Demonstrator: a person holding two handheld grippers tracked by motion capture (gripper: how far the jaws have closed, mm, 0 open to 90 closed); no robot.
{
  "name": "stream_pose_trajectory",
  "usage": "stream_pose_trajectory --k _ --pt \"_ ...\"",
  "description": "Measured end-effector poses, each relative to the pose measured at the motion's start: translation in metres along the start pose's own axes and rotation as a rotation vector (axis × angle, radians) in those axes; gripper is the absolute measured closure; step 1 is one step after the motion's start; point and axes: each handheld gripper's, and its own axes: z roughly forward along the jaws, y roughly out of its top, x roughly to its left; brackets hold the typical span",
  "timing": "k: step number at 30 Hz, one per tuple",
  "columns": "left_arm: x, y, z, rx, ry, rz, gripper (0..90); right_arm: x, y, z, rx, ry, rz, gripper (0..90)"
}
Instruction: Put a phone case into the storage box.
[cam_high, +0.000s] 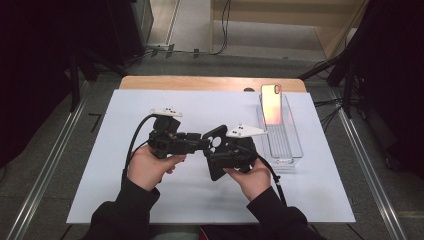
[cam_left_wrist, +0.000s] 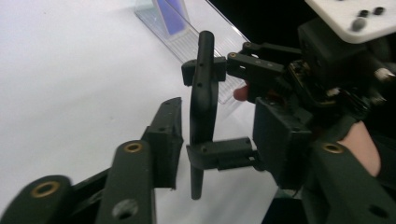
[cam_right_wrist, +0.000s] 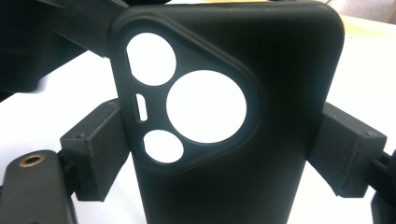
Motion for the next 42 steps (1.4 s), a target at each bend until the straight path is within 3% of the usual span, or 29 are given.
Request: stream_pose_trajectory --k 5,9,15,22,30,42 --pt "0.000 0.000 -0.005 0.012 -0.051 0.048 39.1 -0.006 0.001 -0.003 -0.002 0.022 -0.009 12.3" --pt "0.004 -0.003 -0.005 0.045 -0.104 0.119 32.8 -0.014 0.002 -0.008 -0.008 0.061 -0.021 12.3" --pt "0.014 -0.014 -0.004 0.038 -0.105 0.209 32.6 -0.024 0.006 -0.016 -0.006 0.137 -0.039 12.2" --pt "0.025 -0.033 0.003 0.061 -0.100 0.263 32.6 -0.032 0.012 -0.026 -0.004 0.191 -0.090 12.2" --pt "0.038 -0.056 0.005 0.059 -0.092 0.264 32.6 -0.042 0.021 -0.041 0.001 0.244 -0.106 12.2" --pt "0.053 -0.090 -0.001 0.069 -0.045 0.238 32.5 -0.060 0.036 -0.070 -0.024 0.219 -0.106 12.2"
